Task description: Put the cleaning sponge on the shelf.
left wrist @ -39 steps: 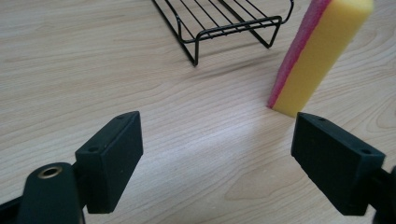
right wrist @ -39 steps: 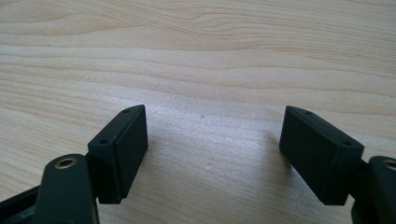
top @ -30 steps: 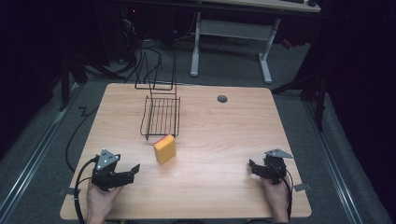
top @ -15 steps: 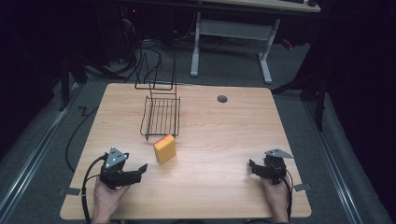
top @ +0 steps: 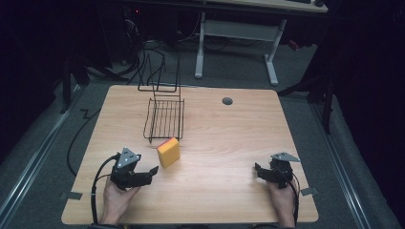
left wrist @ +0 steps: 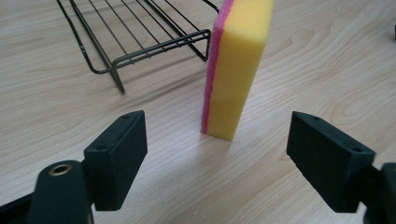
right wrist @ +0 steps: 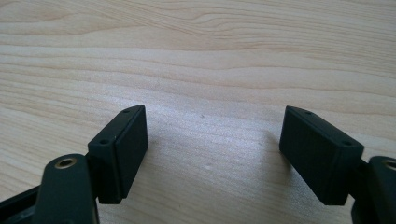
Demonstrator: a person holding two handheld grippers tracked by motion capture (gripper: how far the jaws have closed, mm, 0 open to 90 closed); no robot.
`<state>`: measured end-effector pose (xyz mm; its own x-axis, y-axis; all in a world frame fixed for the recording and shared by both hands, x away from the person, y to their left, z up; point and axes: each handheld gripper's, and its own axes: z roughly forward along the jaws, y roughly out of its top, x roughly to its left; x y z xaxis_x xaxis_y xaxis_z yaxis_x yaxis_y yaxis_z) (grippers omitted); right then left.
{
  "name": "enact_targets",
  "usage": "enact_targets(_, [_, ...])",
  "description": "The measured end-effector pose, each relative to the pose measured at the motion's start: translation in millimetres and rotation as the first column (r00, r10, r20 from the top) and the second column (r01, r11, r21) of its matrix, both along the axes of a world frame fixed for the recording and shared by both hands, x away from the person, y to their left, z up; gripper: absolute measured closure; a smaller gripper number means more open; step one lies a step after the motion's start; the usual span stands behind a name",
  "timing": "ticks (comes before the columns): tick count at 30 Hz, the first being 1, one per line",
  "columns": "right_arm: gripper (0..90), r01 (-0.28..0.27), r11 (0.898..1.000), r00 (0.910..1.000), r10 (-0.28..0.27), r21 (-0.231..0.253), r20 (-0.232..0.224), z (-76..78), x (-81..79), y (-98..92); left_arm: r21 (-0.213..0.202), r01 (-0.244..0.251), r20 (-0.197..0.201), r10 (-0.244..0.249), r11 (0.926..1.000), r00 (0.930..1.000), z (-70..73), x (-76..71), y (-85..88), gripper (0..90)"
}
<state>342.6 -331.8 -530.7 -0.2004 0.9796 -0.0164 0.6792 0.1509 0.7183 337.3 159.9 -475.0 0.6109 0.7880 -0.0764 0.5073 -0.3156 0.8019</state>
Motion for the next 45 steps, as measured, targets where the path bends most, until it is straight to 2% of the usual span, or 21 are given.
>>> enact_targets(6, [23.8,0.0,1.0,1.0,0.0,0.0,0.0,0.0,0.0,0.0,0.009,0.008,0.01,-0.008,0.9999,0.9999,1.5,2.8,-5.2,21.9])
enact_targets(9, [23.8,0.0,1.0,1.0,0.0,0.0,0.0,0.0,0.0,0.0,-0.001,0.01,0.016,-0.01,0.9999,0.9998,2.4,4.3,-8.0,22.4])
enact_targets(18, [23.8,0.0,1.0,1.0,0.0,0.0,0.0,0.0,0.0,0.0,0.019,0.024,0.025,-0.024,0.9995,0.9994,4.5,9.7,-17.6,22.6])
enact_targets(24, [23.8,0.002,1.0,1.0,-0.002,0.001,-0.001,0.0,-0.1,0.1,0.012,0.036,0.019,-0.036,0.9993,0.9992,5.4,15.0,-23.6,22.9])
enact_targets(37, [23.8,0.0,1.0,1.0,0.0,0.0,0.0,0.0,0.0,0.0,0.025,0.04,0.012,-0.04,0.9989,0.9991,5.9,27.8,-35.4,23.4])
enact_targets(45, [23.8,-0.001,1.0,1.0,0.001,0.0,0.0,0.0,0.0,0.0,0.033,0.041,0.0,-0.041,0.9986,0.9992,0.4,35.0,-41.6,25.0])
